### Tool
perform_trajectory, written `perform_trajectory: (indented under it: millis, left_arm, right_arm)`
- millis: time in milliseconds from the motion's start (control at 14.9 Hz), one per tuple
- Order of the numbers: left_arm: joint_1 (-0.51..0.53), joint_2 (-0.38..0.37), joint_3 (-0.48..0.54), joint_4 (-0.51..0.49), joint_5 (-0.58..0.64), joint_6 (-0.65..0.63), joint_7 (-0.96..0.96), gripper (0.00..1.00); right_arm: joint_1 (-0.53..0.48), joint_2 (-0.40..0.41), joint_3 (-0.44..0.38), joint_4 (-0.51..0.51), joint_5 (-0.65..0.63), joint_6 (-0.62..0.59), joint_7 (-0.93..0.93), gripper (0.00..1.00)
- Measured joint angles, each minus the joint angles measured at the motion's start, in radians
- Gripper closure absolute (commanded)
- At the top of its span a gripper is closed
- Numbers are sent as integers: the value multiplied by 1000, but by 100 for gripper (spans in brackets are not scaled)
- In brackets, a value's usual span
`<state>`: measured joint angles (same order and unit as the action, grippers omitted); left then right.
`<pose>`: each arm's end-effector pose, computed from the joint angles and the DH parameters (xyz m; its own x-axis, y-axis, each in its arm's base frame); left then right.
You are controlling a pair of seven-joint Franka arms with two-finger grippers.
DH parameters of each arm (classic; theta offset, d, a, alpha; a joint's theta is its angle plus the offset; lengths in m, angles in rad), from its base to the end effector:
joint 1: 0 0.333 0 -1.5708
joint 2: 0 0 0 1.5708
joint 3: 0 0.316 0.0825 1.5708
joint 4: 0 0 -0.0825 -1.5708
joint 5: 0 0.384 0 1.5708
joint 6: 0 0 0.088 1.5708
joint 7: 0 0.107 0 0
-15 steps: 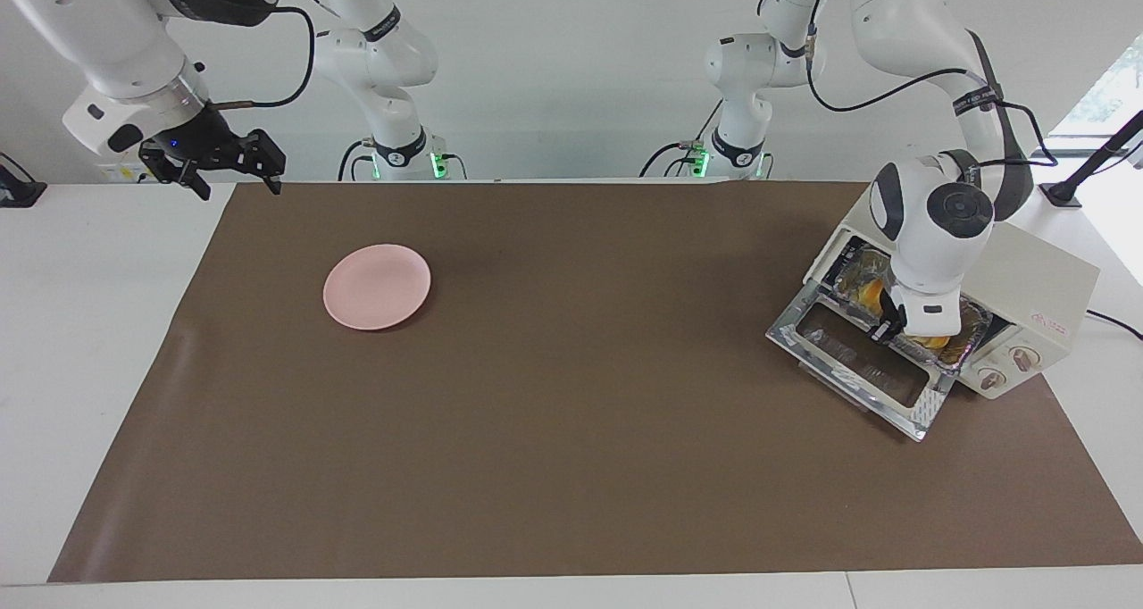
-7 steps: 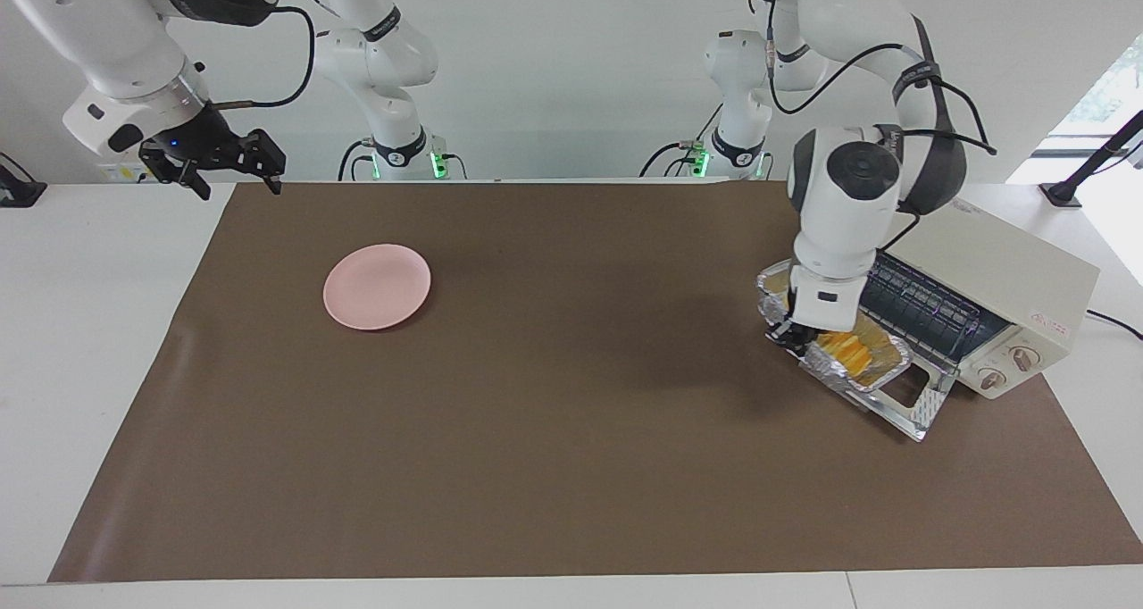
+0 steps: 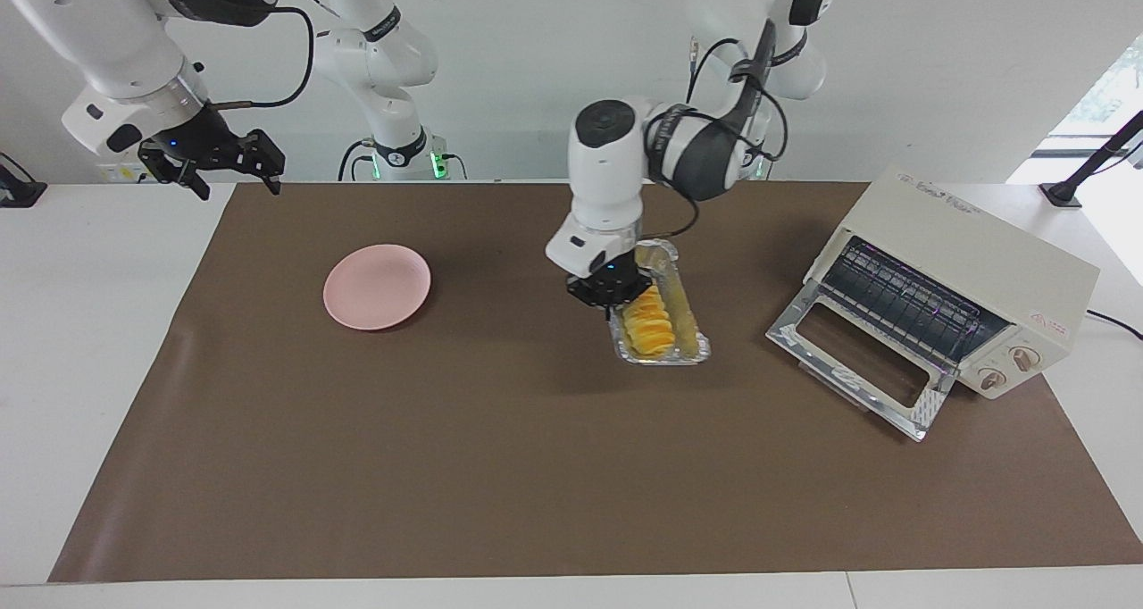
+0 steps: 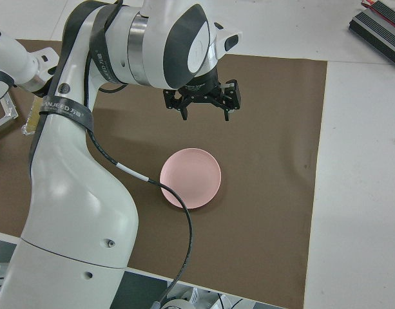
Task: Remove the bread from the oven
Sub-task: 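Pull the foil tray out of the oven with the left gripper, then set the foil tray on the table and open the left gripper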
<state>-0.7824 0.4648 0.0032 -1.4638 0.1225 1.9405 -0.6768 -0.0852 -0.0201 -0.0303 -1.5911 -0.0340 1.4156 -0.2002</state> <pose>0.4989 -0.4816 0.4158 0.9856 -0.1487 0.0798 -0.1420 -0.9863 -0.0845 0.5265 -0.0653 0.6137 0.9841 0.0808 -0.1582 0.0822 -0.9966 0.0019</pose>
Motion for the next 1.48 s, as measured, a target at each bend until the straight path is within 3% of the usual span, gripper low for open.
perform_trajectory:
  millis: [201, 470, 604, 671, 940, 1141, 1343, 1477]
  left_arm:
    - [-70, 100, 3, 65, -28, 5, -8, 100]
    - [-72, 126, 11, 75, -45, 36, 0, 100]
    - [-72, 126, 13, 75, -56, 39, 3, 24]
    - [-72, 126, 14, 75, -58, 40, 3, 0]
    - [-71, 125, 38, 85, -59, 42, -1, 0]
    - [-50, 100, 133, 117, -81, 37, -2, 0]
    - [109, -33, 165, 130, -111, -97, 40, 0]
    - [246, -135, 167, 123, -118, -223, 131, 0]
  right_arm:
    - [0, 0, -1, 0, 0, 0, 0, 0]
    - [0, 0, -1, 0, 0, 0, 0, 0]
    - [0, 0, -1, 0, 0, 1, 0, 0]
    - [-1, 0, -1, 0, 0, 2, 0, 0]
    - [-14, -1, -3, -15, 0, 30, 0, 0]
    - [-13, -10, 3, -51, 0, 77, 0, 0]
    - [26, -15, 13, -97, 2, 156, 30, 0]
    - [115, -13, 19, -132, 2, 208, 136, 0]
